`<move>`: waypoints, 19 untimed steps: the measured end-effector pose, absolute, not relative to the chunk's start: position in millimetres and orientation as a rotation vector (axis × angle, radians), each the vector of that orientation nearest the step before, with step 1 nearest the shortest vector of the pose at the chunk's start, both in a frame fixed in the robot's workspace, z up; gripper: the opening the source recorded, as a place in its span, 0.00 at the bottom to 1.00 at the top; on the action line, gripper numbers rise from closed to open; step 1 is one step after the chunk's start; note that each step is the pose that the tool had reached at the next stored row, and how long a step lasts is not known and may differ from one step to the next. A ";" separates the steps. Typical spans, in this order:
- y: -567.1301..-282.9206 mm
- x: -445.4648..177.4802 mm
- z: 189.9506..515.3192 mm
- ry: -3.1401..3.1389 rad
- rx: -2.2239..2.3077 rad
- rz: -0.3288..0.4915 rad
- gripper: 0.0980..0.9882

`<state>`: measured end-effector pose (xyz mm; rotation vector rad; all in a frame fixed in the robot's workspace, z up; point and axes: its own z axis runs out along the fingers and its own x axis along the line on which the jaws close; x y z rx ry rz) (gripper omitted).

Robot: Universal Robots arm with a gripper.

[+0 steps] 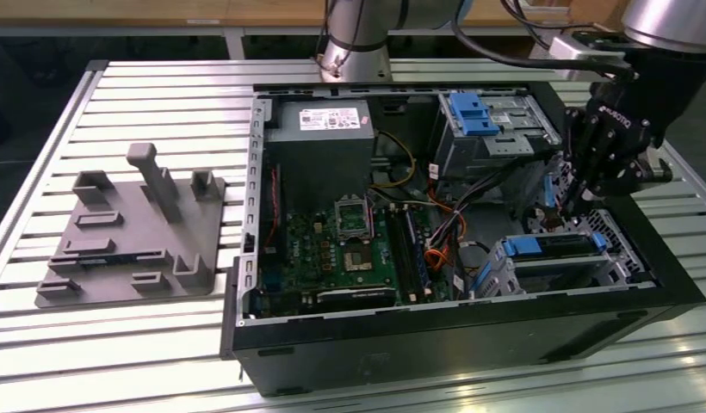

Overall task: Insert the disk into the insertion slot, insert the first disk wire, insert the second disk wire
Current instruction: 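Insert the first disk wire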

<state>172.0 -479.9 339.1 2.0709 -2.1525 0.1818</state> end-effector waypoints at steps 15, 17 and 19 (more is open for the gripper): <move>-498.8 168.8 341.3 -2.203 2.119 0.109 0.08; -501.3 168.1 341.4 -2.208 2.124 0.102 0.08; -502.5 167.9 341.4 -2.209 2.125 0.100 0.08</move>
